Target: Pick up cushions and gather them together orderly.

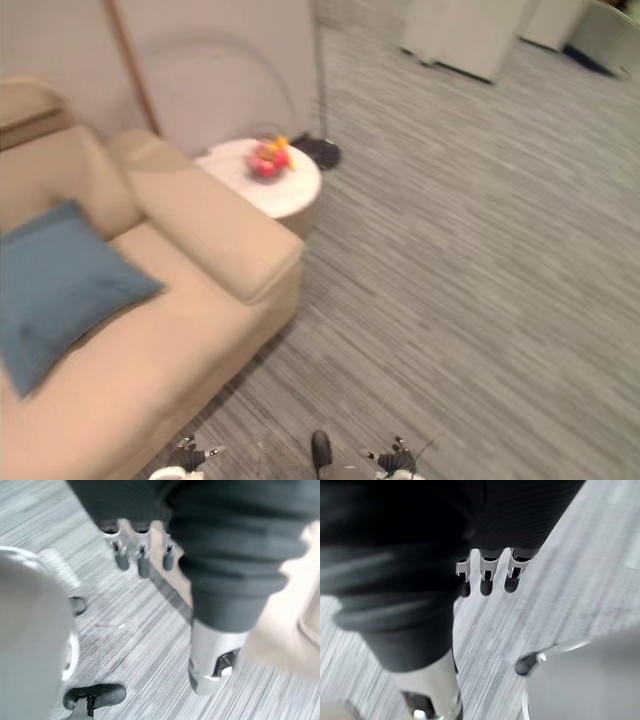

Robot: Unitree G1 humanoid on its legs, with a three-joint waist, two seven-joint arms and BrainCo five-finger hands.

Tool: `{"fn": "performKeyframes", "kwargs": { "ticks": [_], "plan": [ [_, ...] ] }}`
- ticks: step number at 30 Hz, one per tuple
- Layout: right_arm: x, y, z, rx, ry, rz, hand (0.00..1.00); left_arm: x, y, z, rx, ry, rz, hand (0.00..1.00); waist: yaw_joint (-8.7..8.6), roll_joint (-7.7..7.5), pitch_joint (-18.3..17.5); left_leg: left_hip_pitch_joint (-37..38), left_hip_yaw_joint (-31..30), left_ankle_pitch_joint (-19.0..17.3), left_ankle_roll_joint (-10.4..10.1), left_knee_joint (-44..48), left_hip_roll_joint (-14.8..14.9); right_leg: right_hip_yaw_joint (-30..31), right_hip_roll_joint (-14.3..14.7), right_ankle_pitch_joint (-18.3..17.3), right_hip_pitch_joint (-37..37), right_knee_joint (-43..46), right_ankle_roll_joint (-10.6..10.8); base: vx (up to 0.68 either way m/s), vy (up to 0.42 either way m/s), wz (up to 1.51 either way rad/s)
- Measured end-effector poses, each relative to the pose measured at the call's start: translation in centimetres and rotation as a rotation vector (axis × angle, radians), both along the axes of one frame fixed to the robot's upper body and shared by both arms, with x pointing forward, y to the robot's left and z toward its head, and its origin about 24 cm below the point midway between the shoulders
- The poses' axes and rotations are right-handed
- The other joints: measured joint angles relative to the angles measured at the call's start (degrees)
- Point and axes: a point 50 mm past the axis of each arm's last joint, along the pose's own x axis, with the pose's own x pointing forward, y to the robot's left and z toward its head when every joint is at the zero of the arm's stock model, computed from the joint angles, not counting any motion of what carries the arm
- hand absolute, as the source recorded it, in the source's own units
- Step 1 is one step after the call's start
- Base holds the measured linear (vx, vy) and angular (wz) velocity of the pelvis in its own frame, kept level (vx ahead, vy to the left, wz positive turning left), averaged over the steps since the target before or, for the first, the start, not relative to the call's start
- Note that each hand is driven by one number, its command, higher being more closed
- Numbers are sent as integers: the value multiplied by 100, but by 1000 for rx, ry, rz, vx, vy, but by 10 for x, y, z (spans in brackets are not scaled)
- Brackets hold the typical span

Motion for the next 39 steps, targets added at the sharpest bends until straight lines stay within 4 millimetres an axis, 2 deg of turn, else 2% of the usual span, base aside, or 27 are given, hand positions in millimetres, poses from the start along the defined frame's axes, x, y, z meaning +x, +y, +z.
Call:
{"fn": "performKeyframes", "kwargs": {
  "ticks": [1, 3, 5, 6, 7, 8, 9, 10, 12, 15, 16, 17, 18, 19, 20, 21, 24, 25, 27, 30, 32, 34, 35, 37, 38, 39],
  "plan": [
    [1, -6, 1, -14, -6, -9, 0, 0, -5, -1, -21, 3, 29, 0, -55, 144, 66, 222, 76, 53, -78, -66, 46, 260, 140, -43, 92, 11, -31, 221, -99, -93],
    [3, -11, 2, -22, -13, -21, 0, 1, -11, -1, -35, -1, 30, 0, -52, 262, 137, 368, 122, 61, -89, -10, 87, 392, 204, -178, 134, 158, -49, 195, -102, -59],
    [2, -13, 3, -21, -15, -43, 0, 2, -13, -1, -49, -8, 61, 0, -50, 270, 174, 255, 46, 53, -80, 906, 294, 526, 214, -474, 193, 515, -132, 209, -148, -34],
    [1, -12, 2, -20, -14, -44, 0, 3, -11, 0, -48, -17, 85, 0, -68, 249, 222, 71, -78, 36, -12, 1665, 443, 572, 245, -596, 323, 597, -176, 172, -148, -26],
    [1, -12, 2, -20, -14, -41, 0, 4, -9, 1, -50, -30, 116, 0, -42, 263, 284, -300, -410, 115, 446, 2842, 742, 658, 328, -758, 487, 720, -272, 177, -160, -49],
    [2, -10, 3, -15, -17, -45, 0, 2, -7, 1, -45, -35, 133, 0, 19, 252, 331, -640, -874, -130, 736, 3622, 805, 861, 440, -961, 556, 881, -337, 103, -90, -67],
    [4, -10, 3, -15, -23, -47, 0, 0, -7, 1, -49, -35, 143, 0, 34, 284, 318, -853, -1235, -327, 617, 3900, 719, 1018, 519, -1119, 577, 985, -420, 133, -51, -92],
    [7, -9, 4, -14, -27, -37, 0, 0, -7, 2, -49, -45, 158, 0, 86, 299, 314, -1063, -1613, -505, 438, 3951, 516, 1265, 631, -1165, 623, 1038, -436, 152, 14, -125],
    [11, -6, 4, -6, -34, -33, 0, 3, -10, 3, -59, -67, 173, 0, 264, 281, 321, -1323, -2101, -667, 262, 3601, 104, 1809, 777, -1194, 706, 1020, -386, 175, 54, -151],
    [21, 0, 6, 4, -52, -14, 0, 2, -13, 3, -73, -87, 206, 0, 323, 289, 314, -1684, -3055, -643, 199, 2478, -619, 2959, 980, -1178, 771, 899, -408, 183, 185, -186],
    [24, 0, 7, 4, -57, -12, 0, 0, -14, 3, -77, -83, 211, 0, 338, 340, 282, -1685, -3269, -526, 227, 1988, -666, 3181, 1016, -1176, 764, 814, -410, 206, 317, -231],
    [27, -1, 8, 0, -61, -9, 0, -3, -15, 2, -82, -75, 221, 0, 412, 454, 220, -1600, -3339, -109, 156, 1389, -553, 3365, 1092, -1123, 734, 766, -293, 207, 295, -245],
    [24, 2, 6, 7, -49, -5, 0, -3, -14, 1, -78, -70, 212, 0, 485, 442, 141, -1430, -2905, -61, 190, 1286, -472, 3515, 1044, -1099, 797, 783, -56, 217, 285, -217],
    [19, 7, 4, 17, -35, 0, 0, -3, -13, 2, -73, -67, 202, 0, 420, 401, 89, -1287, -2636, -57, 213, 1149, -467, 3420, 896, -1068, 803, 801, 108, 268, 238, -172],
    [13, 11, 2, 20, -21, 10, 0, -3, -11, 2, -67, -64, 183, 0, 418, 291, 20, -1056, -2265, -100, 288, 1002, -472, 3171, 722, -1161, 770, 918, 228, 289, 190, -140],
    [15, 12, 3, 18, -25, 24, 0, -1, -11, 2, -63, -63, 169, 0, 413, 261, 3, -884, -1932, -171, 342, 944, -465, 2953, 616, -1233, 745, 1043, 328, 279, 176, -144],
    [18, 14, 3, 22, -33, 23, 0, -1, -13, 0, -64, -34, 129, 0, 418, 248, 19, -529, -1179, -205, 391, 948, -468, 2567, 490, -1227, 490, 1387, 468, 176, 130, -135],
    [18, 15, 3, 25, -31, 22, 0, -1, -14, -1, -63, -23, 109, 0, 409, 261, 52, -447, -1170, -202, 398, 1007, -501, 2371, 479, -1164, 473, 1371, 494, 149, 52, -138],
    [17, 11, 2, 19, -14, 29, 0, 3, -20, -2, -69, -8, 60, 0, 419, 392, 45, -416, -1609, -202, 406, 1020, -536, 2028, 475, -976, 438, 1106, 364, 191, -16, -141],
    [26, 0, 4, -9, -13, 39, 0, 16, -24, 1, -67, -30, 9, 0, 416, 624, 120, -391, -1623, -201, 404, 761, -382, 1606, 608, -459, 287, 503, 383, 135, -34, -145],
    [23, -8, 4, -28, 1, 35, 0, 22, -23, 2, -57, -37, -25, 0, 393, 668, 169, -265, -1470, -198, 399, 573, -304, 1123, 688, -220, 260, 309, 382, 103, -54, -123],
    [15, -16, 2, -43, 20, 3, 0, 25, -24, 3, -57, -42, -37, 0, 243, 681, 182, -76, -1474, -197, 398, 596, -304, 1147, 749, -221, 497, 101, 360, 155, -69, -58],
    [7, -22, 1, -52, 36, -21, 0, 28, -25, 4, -55, -49, -45, 0, 166, 656, 192, -139, -1543, -199, 395, 955, -288, 1187, 758, -234, 664, -19, 298, 183, -62, -28],
    [-6, -27, -1, -48, 55, -85, 0, 32, -25, 6, -56, -65, -44, 0, 153, 635, 221, -693, -1778, -158, 415, 2559, -139, 1186, 786, -273, 936, -158, 176, 128, -47, -30],
    [-7, -28, -1, -51, 55, -95, 0, 35, -26, 7, -57, -76, -43, 0, 155, 652, 231, -1046, -1936, 12, 561, 3371, -63, 1195, 825, -366, 1051, -191, 15, 119, -17, -58],
    [-6, -27, 0, -47, 45, -108, 0, 33, -27, 7, -63, -80, -22, 0, 258, 642, 288, -1572, -2087, 538, 915, 4580, -2, 1278, 860, -637, 1250, -188, -375, 121, 10, -84]
  ]
}}
